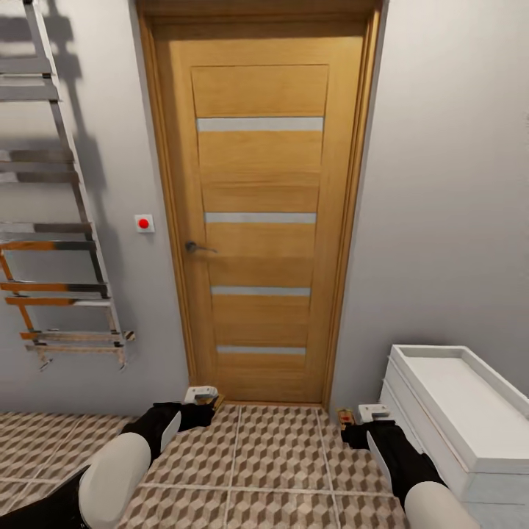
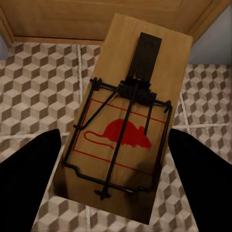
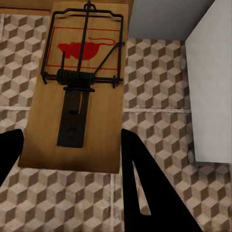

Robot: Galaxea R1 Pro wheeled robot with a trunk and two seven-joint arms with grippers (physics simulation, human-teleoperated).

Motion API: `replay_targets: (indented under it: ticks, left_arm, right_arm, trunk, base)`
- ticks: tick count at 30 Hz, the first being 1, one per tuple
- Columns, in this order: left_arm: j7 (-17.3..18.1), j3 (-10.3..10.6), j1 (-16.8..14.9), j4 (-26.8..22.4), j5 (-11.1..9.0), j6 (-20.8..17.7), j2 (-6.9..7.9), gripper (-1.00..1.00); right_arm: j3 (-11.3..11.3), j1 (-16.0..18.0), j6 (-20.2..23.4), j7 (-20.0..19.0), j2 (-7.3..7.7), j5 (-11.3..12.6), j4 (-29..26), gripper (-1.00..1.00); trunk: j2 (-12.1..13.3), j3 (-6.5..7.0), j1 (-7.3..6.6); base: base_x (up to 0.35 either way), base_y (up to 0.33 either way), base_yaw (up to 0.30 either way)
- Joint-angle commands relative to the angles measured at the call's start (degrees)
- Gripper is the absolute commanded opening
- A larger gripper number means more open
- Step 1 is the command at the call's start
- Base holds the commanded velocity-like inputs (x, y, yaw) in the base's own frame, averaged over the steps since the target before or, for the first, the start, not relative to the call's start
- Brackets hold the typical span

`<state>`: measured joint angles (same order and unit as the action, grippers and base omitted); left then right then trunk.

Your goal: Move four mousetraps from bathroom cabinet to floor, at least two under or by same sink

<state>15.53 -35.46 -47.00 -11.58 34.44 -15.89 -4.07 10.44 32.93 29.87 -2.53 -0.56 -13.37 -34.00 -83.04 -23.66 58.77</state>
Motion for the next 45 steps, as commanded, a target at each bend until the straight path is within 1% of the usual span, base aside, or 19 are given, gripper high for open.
replay_targets:
  ticks: [1, 4, 7, 9, 20, 26, 31, 35, 40, 44, 45]
  left_arm:
    - [0.38, -0.49, -0.02, -0.2, 0.45, -0.38, -0.06, -1.0]
    - [0.34, -0.49, -0.02, -0.18, 0.45, -0.37, -0.06, -1.0]
    - [0.3, -0.49, -0.02, -0.13, 0.46, -0.24, -0.14, -1.0]
    - [0.29, -0.49, -0.02, -0.12, 0.46, -0.16, -0.19, -1.0]
    - [0.29, -0.49, -0.02, 0.59, 0.52, 0.03, -0.09, -1.0]
    - [0.29, -0.49, -0.02, 0.86, 0.54, 0.07, -0.06, -1.0]
    - [0.29, -0.49, -0.02, 1.81, 0.59, 0.14, -0.1, -1.0]
    - [0.22, -0.49, -0.02, 4.49, 0.64, 0.35, -0.08, -1.0]
    - [0.14, -0.49, -0.02, 6.63, 0.7, 0.43, 0.02, -1.0]
    - [-0.47, -0.49, -0.02, 8.45, 0.67, 0.42, 0.16, -1.0]
    - [-1.16, -0.49, -0.02, 9.06, 0.69, 0.42, 0.17, -1.0]
  right_arm:
    - [0.28, 0.03, 0.25, -0.2, -0.06, -0.34, -0.1, -1.0]
    - [0.28, 0.03, 0.07, -0.23, -0.06, -0.34, 0.5, -1.0]
    - [0.28, 0.03, -0.37, 0.05, 0.0, -0.61, 3.47, -1.0]
    - [0.24, 0.03, -0.46, 0.08, 0.02, -0.7, 4.37, -1.0]
    - [0.23, 0.03, -0.52, 0.11, 0.02, -0.7, 4.99, -1.0]
    - [0.28, 0.03, -0.52, 0.2, 0.03, -0.7, 5.0, -1.0]
    - [0.28, 0.03, -0.5, 0.26, 0.03, -0.64, 5.03, -1.0]
    - [0.39, 0.03, -0.55, 0.43, 0.18, -0.45, 5.39, -1.0]
    - [0.47, 0.03, -1.67, 0.49, 0.63, -0.41, 8.49, -1.0]
    - [0.43, 0.03, -4.52, 0.6, 0.63, -0.5, 12.99, -1.0]
    - [0.41, 0.03, -5.48, 0.63, 0.58, -0.54, 14.56, -1.0]
  trunk:
    - [-0.04, -0.07, -0.04]
    - [-0.04, -0.07, -0.04]
    - [-0.04, -0.07, -0.04]
    - [-0.04, -0.07, -0.04]
    - [-0.04, -0.07, -0.04]
    - [-0.04, -0.07, -0.04]
    - [-0.04, 0.02, -0.04]
    - [-0.04, 0.13, -0.04]
    - [-0.04, 0.27, -0.04]
    - [-0.04, 0.38, -0.04]
    - [-0.04, 0.41, -0.04]
  base:
    - [-0.345, 0.0, 0.0]
    - [-0.343, 0.0, 0.0]
    - [-0.277, 0.0, 0.0]
    - [-0.241, 0.0, 0.0]
    - [-0.217, 0.0, 0.0]
    - [-0.053, 0.0, -0.009]
    - [-0.005, 0.0, -0.206]
    - [0.0, 0.0, -0.271]
    - [0.0, 0.0, -0.278]
    - [0.0, 0.0, -0.279]
    - [0.0, 0.0, -0.279]
